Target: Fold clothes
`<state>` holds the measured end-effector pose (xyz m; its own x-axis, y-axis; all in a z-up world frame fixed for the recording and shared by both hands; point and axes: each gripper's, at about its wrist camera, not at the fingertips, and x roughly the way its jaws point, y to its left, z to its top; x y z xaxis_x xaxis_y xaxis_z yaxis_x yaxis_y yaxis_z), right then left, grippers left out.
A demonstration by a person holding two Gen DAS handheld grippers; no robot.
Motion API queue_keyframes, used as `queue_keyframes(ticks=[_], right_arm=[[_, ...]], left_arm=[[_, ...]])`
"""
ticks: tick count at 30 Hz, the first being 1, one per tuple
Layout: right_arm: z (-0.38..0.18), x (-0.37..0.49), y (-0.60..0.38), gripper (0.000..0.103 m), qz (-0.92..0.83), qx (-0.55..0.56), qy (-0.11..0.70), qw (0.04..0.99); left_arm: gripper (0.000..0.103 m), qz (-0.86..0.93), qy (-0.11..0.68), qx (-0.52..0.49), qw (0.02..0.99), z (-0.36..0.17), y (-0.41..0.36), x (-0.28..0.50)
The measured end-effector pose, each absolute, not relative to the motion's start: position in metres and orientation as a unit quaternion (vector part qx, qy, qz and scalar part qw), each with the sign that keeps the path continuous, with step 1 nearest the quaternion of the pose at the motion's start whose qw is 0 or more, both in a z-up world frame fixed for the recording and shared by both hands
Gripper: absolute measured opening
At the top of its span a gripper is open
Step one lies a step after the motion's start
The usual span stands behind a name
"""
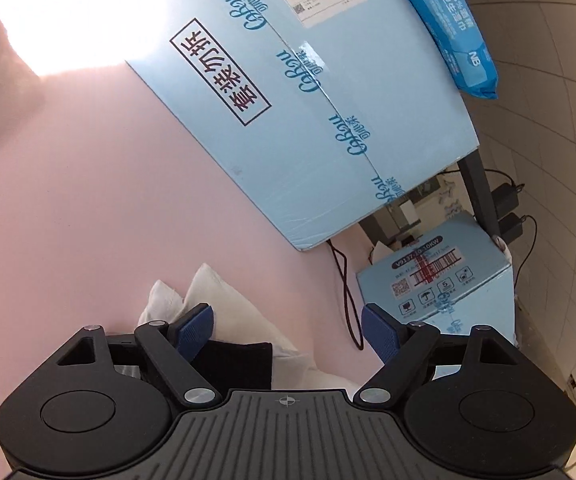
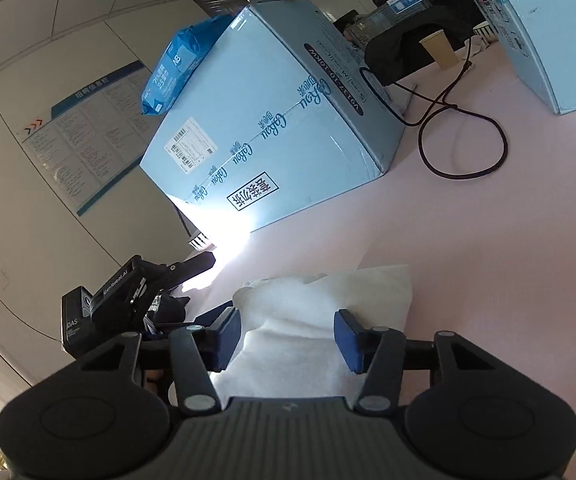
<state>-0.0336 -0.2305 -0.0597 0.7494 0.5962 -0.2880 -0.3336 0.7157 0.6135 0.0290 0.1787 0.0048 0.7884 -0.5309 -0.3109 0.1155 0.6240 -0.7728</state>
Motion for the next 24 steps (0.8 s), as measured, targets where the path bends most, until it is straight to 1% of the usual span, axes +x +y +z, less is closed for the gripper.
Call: queue_keyframes(ticks=[1, 2, 5, 8, 12, 14, 15, 16, 18, 22, 24], right_arm=[[-0.060, -0.040, -0.239, 0.085, 0.239, 0.283, 0.235, 0.899], [-0.061, -0.045, -0.248, 0.085, 0.227, 0.291, 0.245, 0.897], [-0.073, -0.051, -0.261, 0.085, 0.238, 0.329, 0.324, 0.854], [-0.091, -0.056, -0.264, 0.084, 0.244, 0.368, 0.379, 0.813], [-0.093, -0.054, -0.256, 0.084, 0.216, 0.386, 0.383, 0.811], [-0.093, -0.047, -0.250, 0.082, 0.209, 0.395, 0.377, 0.811], [-0.093, -0.043, -0.246, 0.071, 0.203, 0.397, 0.374, 0.813], [-0.094, -0.037, -0.242, 0.051, 0.195, 0.399, 0.375, 0.814], [-0.103, -0.027, -0.239, 0.029, 0.193, 0.416, 0.384, 0.802], [-0.118, -0.027, -0.248, 0.017, 0.204, 0.472, 0.375, 0.771], [-0.119, -0.033, -0.258, 0.013, 0.213, 0.492, 0.363, 0.762]], left_arm=[[0.083, -0.173, 0.253, -0.379, 0.873, 0.013, 0.184, 0.022], [0.084, -0.179, 0.236, -0.360, 0.885, 0.023, 0.187, 0.012], [0.085, -0.225, 0.223, -0.321, 0.893, 0.042, 0.181, -0.015], [0.086, -0.278, 0.245, -0.285, 0.884, 0.044, 0.162, -0.037], [0.086, -0.314, 0.324, -0.268, 0.852, 0.024, 0.132, -0.041], [0.086, -0.306, 0.332, -0.249, 0.857, 0.014, 0.128, -0.043], [0.086, -0.304, 0.329, -0.242, 0.861, 0.011, 0.128, -0.043], [0.086, -0.305, 0.328, -0.244, 0.860, 0.008, 0.129, -0.043], [0.086, -0.305, 0.328, -0.260, 0.856, 0.004, 0.133, -0.043], [0.087, -0.300, 0.332, -0.276, 0.851, 0.004, 0.135, -0.040], [0.088, -0.305, 0.332, -0.268, 0.851, 0.006, 0.129, -0.041]])
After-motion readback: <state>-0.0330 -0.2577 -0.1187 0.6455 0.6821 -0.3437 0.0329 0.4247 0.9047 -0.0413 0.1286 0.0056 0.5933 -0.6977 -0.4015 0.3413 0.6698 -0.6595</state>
